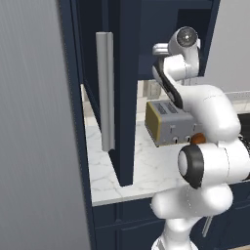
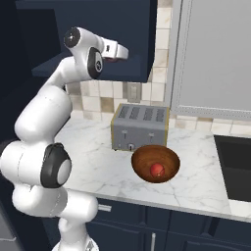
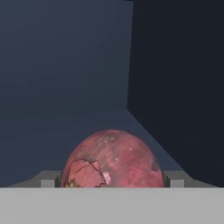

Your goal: Pick the onions from the cabinet and place them in one bowl. Pick the garlic from the sink and place it in the other bowl.

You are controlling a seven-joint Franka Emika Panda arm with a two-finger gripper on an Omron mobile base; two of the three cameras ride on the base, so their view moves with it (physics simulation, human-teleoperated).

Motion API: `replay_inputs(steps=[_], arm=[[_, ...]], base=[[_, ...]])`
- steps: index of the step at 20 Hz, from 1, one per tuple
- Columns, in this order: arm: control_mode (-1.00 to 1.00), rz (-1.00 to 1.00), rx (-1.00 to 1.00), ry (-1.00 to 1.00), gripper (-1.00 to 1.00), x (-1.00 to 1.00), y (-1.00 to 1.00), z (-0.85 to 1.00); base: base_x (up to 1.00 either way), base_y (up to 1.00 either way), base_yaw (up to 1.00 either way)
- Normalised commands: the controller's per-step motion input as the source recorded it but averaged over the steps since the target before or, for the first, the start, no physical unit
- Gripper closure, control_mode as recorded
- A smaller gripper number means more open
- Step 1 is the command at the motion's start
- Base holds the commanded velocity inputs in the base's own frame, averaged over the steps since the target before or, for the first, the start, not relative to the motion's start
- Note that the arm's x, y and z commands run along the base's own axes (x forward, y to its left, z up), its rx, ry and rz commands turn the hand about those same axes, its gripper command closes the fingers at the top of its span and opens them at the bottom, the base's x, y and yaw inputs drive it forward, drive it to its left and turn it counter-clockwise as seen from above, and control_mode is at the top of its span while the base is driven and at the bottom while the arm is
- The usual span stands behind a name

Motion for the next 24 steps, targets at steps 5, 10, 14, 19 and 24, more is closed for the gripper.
replay_inputs(steps=[5,10,14,19,24], arm=[[-1.0,0.01,0.0,0.0,1.0,-1.0,0.0,0.15],[-1.0,0.02,0.0,0.0,1.0,-1.0,0.0,0.09],[-1.0,0.01,0.0,0.0,1.0,-1.0,-0.07,0.01],[-1.0,0.0,-0.01,0.0,1.0,-1.0,-0.26,0.0],[-1.0,0.0,-0.03,0.0,1.0,-1.0,-0.5,-0.11]], base=[[0.0,0.0,0.0],[0.0,0.0,0.0],[0.0,0.0,0.0],[0.0,0.0,0.0],[0.0,0.0,0.0]])
